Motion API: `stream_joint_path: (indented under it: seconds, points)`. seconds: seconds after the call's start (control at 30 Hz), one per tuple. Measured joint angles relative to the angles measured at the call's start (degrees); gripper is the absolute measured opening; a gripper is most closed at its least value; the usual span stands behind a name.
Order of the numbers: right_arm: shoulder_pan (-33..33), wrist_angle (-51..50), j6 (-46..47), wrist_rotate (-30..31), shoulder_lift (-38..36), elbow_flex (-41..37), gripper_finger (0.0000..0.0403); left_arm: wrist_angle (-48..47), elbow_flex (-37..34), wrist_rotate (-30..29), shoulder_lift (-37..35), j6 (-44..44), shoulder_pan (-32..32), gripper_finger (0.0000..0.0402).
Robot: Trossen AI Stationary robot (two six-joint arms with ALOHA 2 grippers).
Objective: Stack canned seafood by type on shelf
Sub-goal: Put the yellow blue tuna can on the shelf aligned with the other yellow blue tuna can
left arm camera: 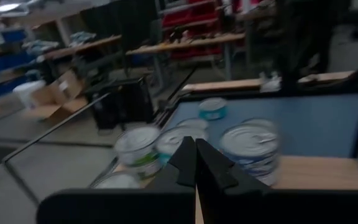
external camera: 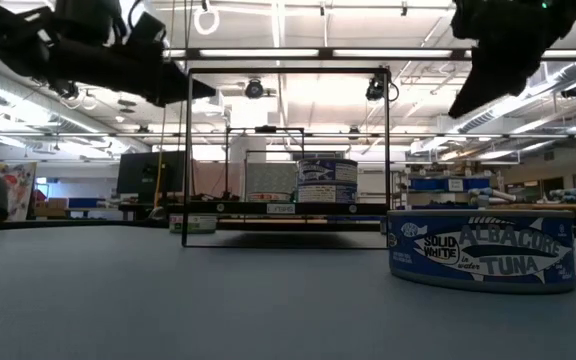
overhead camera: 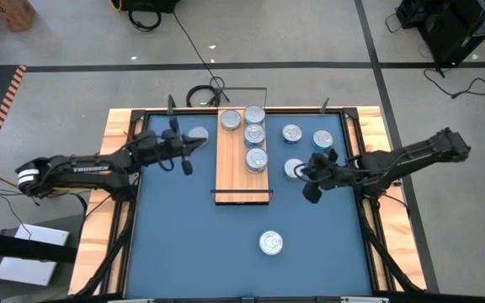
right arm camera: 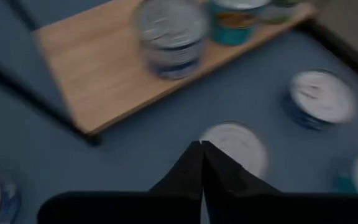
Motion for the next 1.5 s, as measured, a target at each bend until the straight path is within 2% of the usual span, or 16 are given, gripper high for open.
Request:
stream_joint_path:
  seconds: [0.13,0.47,0.63,0.77,0.87,1.13,1.37,1.5]
  points:
    - [-0.19,5.22,-7.30,-0.97,2.33,-3.78,0.0045,0.84,-1.30,-0.01,-1.36,2.09,-3.78,0.0001]
    - [-0.48,6.88,-20.45,2.69,16.93,-5.18,0.0148,1.82,-2.09,-0.94,-1.47,3.68,-11.12,0.0001]
    - [-2.07,7.73,-23.89,3.86,23.07,-5.18,0.0163,1.81,-2.09,-0.96,-1.45,4.97,-13.76,0.0004]
    - [-3.60,9.39,-26.46,3.84,27.18,-5.16,0.0150,1.78,-2.09,-0.96,-1.45,4.98,-15.12,0.0008]
    - [-5.05,9.76,-26.84,3.68,29.37,-5.16,0.0126,1.76,-2.09,-0.96,-1.45,4.99,-15.84,0.0008]
    - [-6.47,9.96,-26.97,0.70,28.42,-4.99,0.0012,1.68,-2.09,-1.29,-1.43,4.92,-17.49,0.0009]
    - [-4.26,9.48,-22.01,-10.84,22.98,-5.24,0.0004,1.68,-2.09,-1.29,-1.43,4.85,-18.89,0.0010]
    - [-0.17,9.84,-16.58,-14.37,20.34,-5.25,0.0004,1.68,-2.09,-1.29,-1.43,4.45,-19.90,0.0010]
